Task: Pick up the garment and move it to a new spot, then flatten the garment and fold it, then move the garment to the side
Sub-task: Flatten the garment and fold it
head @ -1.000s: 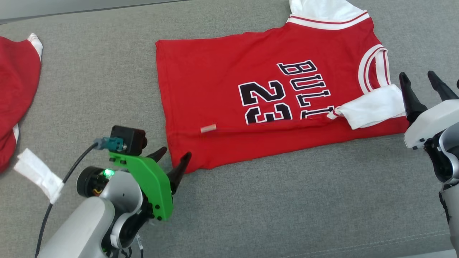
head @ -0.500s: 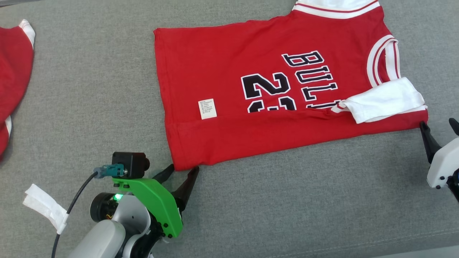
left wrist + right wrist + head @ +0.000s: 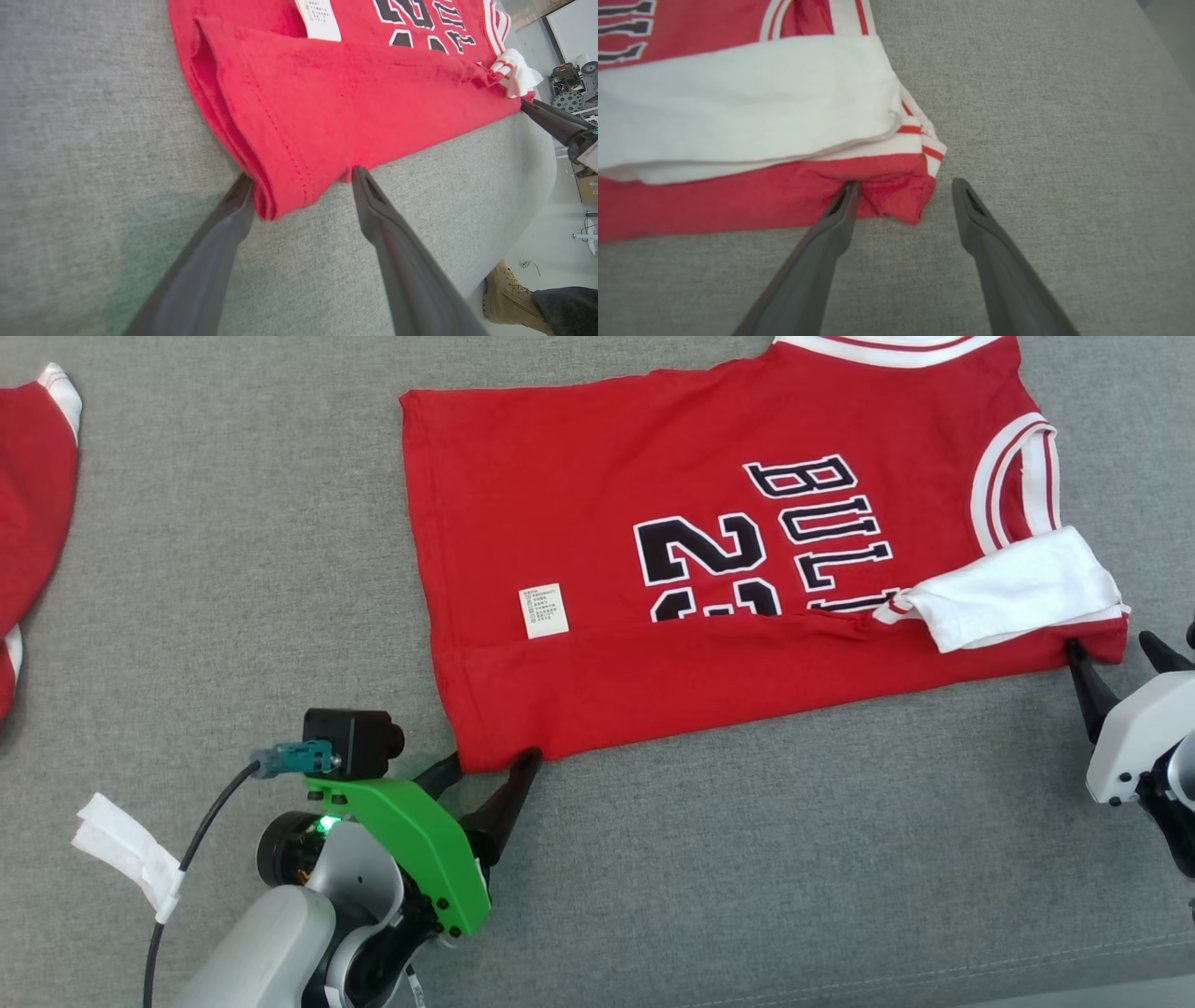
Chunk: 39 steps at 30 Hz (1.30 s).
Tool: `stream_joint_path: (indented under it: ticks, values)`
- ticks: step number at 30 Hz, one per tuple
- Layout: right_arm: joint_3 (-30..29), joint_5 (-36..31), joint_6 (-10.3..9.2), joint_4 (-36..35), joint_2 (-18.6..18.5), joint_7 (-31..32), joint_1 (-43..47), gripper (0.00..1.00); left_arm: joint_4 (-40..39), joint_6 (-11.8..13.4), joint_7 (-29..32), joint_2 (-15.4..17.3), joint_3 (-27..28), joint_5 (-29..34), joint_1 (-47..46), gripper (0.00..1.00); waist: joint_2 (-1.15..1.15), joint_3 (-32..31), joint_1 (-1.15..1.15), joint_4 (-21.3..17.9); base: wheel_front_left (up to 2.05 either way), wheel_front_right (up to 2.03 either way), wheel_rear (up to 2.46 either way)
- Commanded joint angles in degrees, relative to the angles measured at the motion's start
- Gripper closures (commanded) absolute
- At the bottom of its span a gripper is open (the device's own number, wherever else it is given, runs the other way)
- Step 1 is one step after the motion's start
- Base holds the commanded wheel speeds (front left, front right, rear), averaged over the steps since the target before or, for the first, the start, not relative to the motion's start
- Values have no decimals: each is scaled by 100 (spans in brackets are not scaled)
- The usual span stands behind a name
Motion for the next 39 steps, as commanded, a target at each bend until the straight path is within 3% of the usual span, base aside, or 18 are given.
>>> stream_joint_path:
  ticks: [1,3,4,6,7,9,10,17,23,27,29,30,31,35,39]
  values:
    - [32,44,-8,32,-9,-24,-76,0,32,-29,-8,-10,12,-31,-91,0,0,2,0,12,0,0,0]
    - [66,50,-8,48,-22,-23,-102,0,52,-36,-2,-20,7,-34,-128,0,0,7,0,17,0,0,0]
    - [79,61,-8,54,-23,-25,-119,0,63,-44,2,-23,3,-36,-144,23,0,11,0,18,0,0,0]
    - [140,121,-8,76,-33,15,-153,0,113,-68,10,-21,1,-45,-178,96,0,20,0,16,0,0,0]
    - [164,136,-8,87,-38,27,-170,9,135,-68,5,-20,5,-51,-193,100,0,23,0,13,0,0,0]
    - [219,185,-8,127,-64,31,-188,93,196,-111,27,0,-6,-69,-210,100,0,18,0,7,0,0,0]
    - [253,216,-8,145,-80,36,-197,100,216,-141,56,29,-10,-81,-213,100,0,7,0,2,0,0,0]
    - [153,753,-11,54,-422,148,-81,100,30,-306,316,418,15,-242,28,100,0,-201,0,-4,0,0,0]
    - [223,1654,-12,-711,-1105,1158,655,100,-791,-334,584,761,-139,-488,712,100,0,-365,0,-56,0,0,0]
    - [-16,1995,-12,-1165,-1392,1659,1345,100,-1173,-193,451,857,-214,-504,1308,100,0,-402,0,-86,0,0,0]
    - [-147,2041,-12,-1254,-1354,1742,1573,97,-1207,-145,314,797,-232,-517,1513,8,0,-415,0,-90,0,0,0]
    - [-176,2032,-12,-1279,-1311,1745,1665,60,-1183,-117,260,775,-248,-481,1585,0,0,-423,0,-88,0,0,0]
    - [-202,1980,-12,-1278,-1293,1738,1723,0,-1171,-101,210,741,-254,-471,1625,0,0,-429,0,-85,0,0,0]
    - [-382,1742,-9,-1227,-1118,1588,1783,0,-1109,-17,-28,640,-167,-414,1686,0,0,-466,0,-56,0,0,0]
    - [-567,1656,-8,-1416,-1140,1575,1705,0,-1229,113,-148,774,19,-334,1693,0,0,-436,0,-16,0,0,0]
